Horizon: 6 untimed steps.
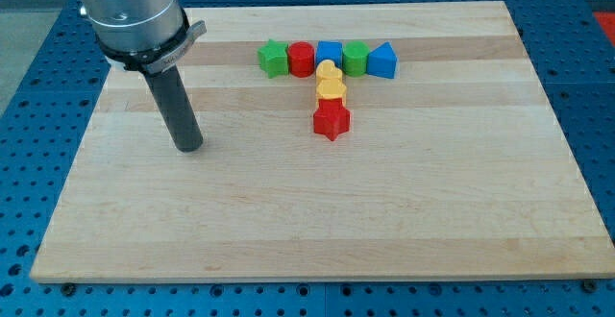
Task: Move the arm to the red circle
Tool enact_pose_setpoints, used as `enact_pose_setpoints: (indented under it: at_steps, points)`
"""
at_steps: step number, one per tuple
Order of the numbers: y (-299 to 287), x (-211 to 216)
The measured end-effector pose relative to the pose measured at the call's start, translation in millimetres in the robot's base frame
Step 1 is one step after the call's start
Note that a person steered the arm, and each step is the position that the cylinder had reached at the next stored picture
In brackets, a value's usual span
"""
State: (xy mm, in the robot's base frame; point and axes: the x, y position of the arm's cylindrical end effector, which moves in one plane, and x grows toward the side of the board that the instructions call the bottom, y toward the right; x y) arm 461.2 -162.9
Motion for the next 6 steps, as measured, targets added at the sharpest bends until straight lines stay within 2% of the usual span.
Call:
enact_pose_setpoints:
  at_steps: [1, 2, 4, 6]
  points:
    - [0.3, -1.6]
    - [12.0, -29.1]
    - [70.6, -83.8]
    - [108.0, -90.2]
